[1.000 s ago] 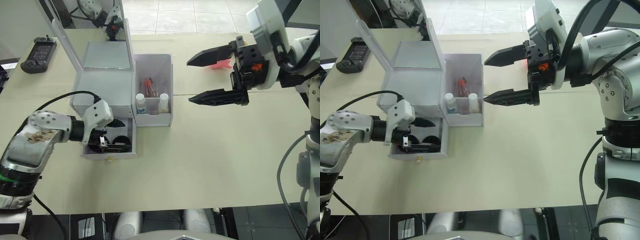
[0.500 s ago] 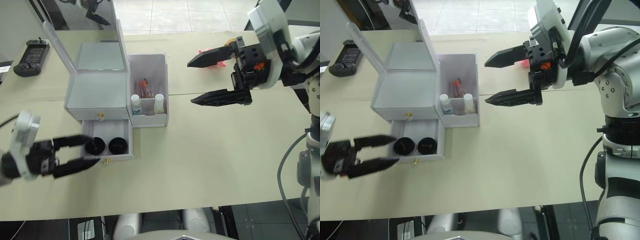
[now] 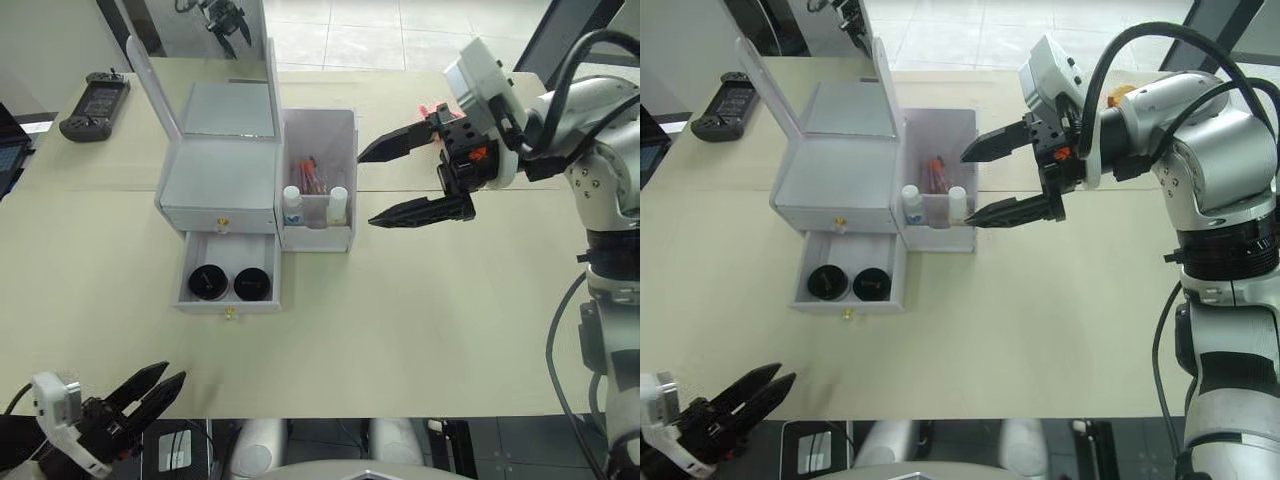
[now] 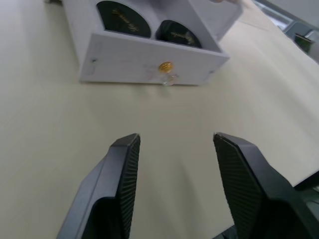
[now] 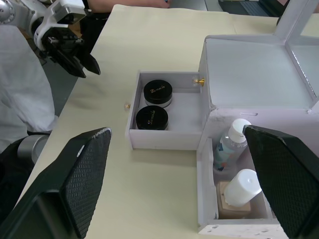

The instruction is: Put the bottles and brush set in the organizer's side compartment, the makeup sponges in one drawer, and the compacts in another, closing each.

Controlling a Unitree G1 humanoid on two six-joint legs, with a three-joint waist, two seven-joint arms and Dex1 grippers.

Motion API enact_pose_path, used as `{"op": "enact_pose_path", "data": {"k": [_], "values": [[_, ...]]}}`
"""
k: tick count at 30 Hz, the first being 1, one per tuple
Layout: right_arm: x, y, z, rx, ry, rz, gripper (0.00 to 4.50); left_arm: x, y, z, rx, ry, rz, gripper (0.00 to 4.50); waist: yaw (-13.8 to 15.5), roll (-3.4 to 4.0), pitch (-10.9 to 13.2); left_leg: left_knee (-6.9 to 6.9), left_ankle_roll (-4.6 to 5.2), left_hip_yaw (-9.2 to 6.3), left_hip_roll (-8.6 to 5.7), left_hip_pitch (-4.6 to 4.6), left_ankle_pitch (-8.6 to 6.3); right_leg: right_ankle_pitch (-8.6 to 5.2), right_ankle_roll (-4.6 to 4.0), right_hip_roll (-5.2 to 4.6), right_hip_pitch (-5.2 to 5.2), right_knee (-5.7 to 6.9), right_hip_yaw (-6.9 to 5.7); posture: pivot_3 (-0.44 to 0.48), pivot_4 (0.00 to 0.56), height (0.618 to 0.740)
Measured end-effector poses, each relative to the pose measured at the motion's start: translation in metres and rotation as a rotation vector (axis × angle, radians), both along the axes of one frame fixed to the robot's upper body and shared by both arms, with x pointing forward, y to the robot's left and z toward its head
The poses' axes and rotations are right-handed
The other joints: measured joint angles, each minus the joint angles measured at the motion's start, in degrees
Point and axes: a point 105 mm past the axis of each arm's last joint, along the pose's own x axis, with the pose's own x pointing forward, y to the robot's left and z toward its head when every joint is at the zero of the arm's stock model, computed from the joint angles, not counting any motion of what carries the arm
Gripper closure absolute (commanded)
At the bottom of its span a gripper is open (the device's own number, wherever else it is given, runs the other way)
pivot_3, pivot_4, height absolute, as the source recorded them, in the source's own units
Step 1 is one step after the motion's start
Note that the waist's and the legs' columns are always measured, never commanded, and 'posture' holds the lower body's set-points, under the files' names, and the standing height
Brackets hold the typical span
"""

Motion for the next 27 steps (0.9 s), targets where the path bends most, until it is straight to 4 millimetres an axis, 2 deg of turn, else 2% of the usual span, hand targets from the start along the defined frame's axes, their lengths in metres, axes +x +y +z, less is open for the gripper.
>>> {"op": "enact_pose_path", "data": {"k": [4, 5, 8, 16, 27], "values": [[0.002, 0.0, 0.003, 0.002, -0.008, 0.006, 0.0, 0.024, -0.017, -0.008, -0.019, -0.052, 0.034, 4.32, 0.0, -0.01, 0.0, 0.19, 0.11, -0.01, 0.0, -0.04, -0.07, 0.0, 0.0, 0.01, 0.01, 0.06, 0.0, 0.0, 0.15, 0.74], [0.002, 0.0, 0.003, 0.002, -0.007, 0.006, 0.0, 0.028, -0.021, -0.009, -0.025, -0.063, 0.033, 4.49, 0.0, -0.01, 0.0, 0.2, 0.11, -0.01, 0.0, -0.06, -0.07, 0.0, 0.0, 0.01, -0.02, 0.07, 0.0, 0.0, 0.15, 0.74], [0.005, -0.002, 0.003, 0.001, -0.004, -0.004, 0.0, 0.043, -0.029, -0.011, -0.02, -0.092, 0.038, 4.49, -0.2, -0.01, 0.0, 0.2, 0.12, -0.02, 0.0, -0.06, -0.07, 0.0, 0.0, 0.02, -0.05, 0.1, 0.0, 0.0, 0.15, 0.74], [0.007, -0.004, 0.01, 0.005, -0.018, -0.025, 0.0, 0.083, -0.025, -0.005, 0.012, -0.169, 0.069, 4.49, -0.1, -0.01, 0.0, 0.27, 0.11, -0.05, -0.01, -0.09, -0.06, 0.0, 0.0, 0.02, -0.06, 0.15, -0.03, 0.0, 0.15, 0.74], [0.001, -0.006, 0.028, 0.03, -0.057, -0.065, 0.0, 0.134, -0.029, 0.024, 0.081, -0.259, -0.005, 4.49, -0.3, 0.0, 0.0, 0.3, 0.09, -0.11, -0.04, -0.1, -0.05, 0.0, 0.01, 0.02, -0.06, 0.39, -0.04, 0.0, 0.15, 0.74]]}}
